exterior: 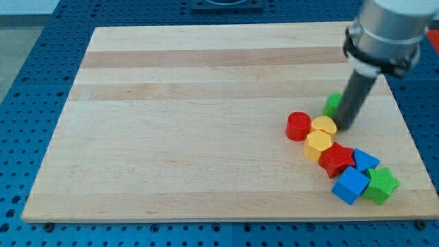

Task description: Place the arm to the bottom right to the board

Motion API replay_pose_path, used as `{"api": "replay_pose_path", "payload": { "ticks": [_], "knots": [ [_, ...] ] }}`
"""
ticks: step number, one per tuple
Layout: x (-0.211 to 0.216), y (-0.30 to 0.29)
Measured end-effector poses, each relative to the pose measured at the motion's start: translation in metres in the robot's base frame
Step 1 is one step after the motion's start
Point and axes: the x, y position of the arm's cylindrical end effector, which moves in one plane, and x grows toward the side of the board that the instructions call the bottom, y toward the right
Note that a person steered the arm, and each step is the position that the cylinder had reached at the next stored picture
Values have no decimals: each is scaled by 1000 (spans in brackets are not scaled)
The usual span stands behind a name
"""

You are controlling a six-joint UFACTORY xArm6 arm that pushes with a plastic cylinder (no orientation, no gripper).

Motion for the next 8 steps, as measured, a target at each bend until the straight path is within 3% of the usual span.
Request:
{"api": "replay_pose_path", "payload": {
  "ticks": [2,5,8],
  "knots": [
    [-9,0],
    [8,56],
    [97,117]
  ]
}}
